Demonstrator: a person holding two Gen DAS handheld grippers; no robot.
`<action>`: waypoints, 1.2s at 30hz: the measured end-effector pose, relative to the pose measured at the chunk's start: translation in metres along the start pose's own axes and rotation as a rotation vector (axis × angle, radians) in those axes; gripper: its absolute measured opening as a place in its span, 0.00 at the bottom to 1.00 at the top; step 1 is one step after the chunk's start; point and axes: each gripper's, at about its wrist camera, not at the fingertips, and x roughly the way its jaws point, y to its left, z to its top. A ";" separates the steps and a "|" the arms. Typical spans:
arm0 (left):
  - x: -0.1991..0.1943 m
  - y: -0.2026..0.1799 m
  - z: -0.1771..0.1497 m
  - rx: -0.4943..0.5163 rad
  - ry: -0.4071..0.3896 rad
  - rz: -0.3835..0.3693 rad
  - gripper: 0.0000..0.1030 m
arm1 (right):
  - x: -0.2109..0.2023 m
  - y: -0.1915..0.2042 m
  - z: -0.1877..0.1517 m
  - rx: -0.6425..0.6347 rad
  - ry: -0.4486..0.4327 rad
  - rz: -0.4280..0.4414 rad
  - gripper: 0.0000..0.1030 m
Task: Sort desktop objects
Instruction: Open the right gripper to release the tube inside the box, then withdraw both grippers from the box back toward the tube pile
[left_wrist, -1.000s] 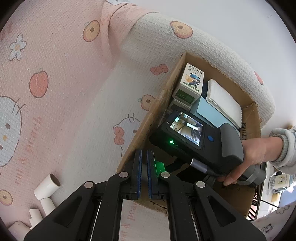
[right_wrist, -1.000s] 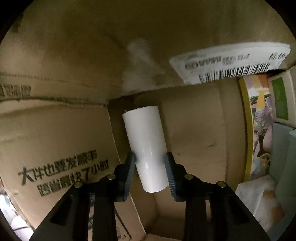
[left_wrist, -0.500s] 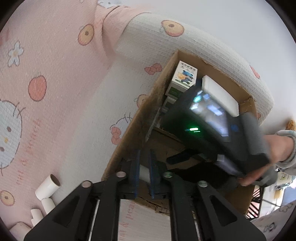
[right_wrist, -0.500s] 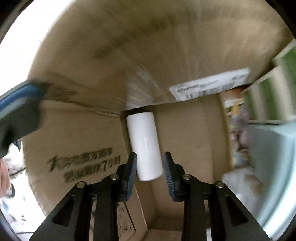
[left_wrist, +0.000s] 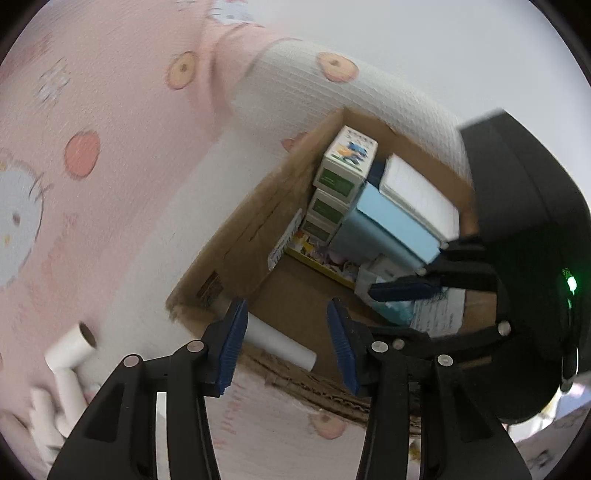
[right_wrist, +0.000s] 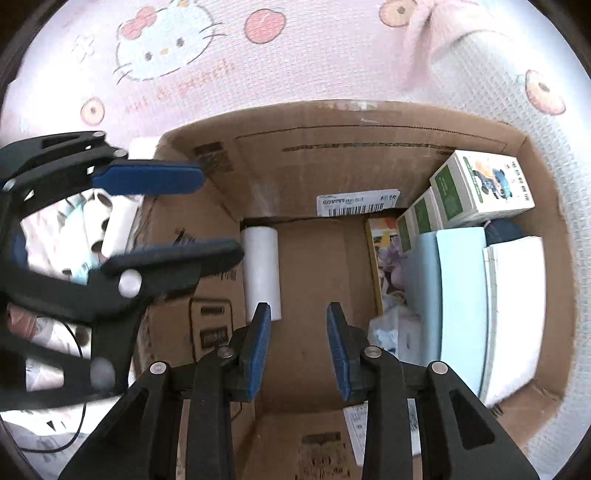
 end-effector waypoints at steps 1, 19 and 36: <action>-0.003 0.002 -0.002 -0.016 -0.013 -0.013 0.42 | -0.006 -0.002 -0.007 -0.016 -0.007 -0.022 0.27; -0.065 0.040 -0.072 -0.194 -0.207 0.073 0.05 | -0.055 0.025 -0.028 -0.100 -0.149 -0.269 0.30; -0.042 0.084 -0.172 -0.440 -0.089 0.182 0.30 | -0.104 0.107 -0.064 -0.182 -0.701 -0.241 0.59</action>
